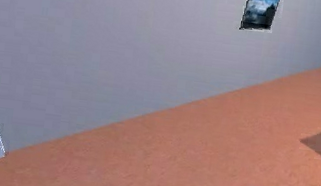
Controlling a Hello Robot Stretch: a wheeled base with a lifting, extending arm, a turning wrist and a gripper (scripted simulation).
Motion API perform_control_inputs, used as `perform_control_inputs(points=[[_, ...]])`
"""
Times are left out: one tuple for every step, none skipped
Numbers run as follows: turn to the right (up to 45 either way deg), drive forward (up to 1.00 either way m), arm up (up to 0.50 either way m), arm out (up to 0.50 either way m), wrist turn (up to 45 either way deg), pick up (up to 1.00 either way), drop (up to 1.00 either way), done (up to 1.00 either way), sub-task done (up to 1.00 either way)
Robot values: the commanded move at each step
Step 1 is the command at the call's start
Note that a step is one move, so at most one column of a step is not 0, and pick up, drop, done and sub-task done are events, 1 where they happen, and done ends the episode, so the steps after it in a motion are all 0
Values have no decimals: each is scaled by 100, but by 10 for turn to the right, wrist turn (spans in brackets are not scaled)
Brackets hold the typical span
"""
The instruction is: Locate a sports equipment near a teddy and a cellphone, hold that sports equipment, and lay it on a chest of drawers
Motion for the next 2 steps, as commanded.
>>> perform_control_inputs(points=[[-450,0,0,0,0,0,0,0,0],[-150,0,0,0,0,0,0,0,0]])
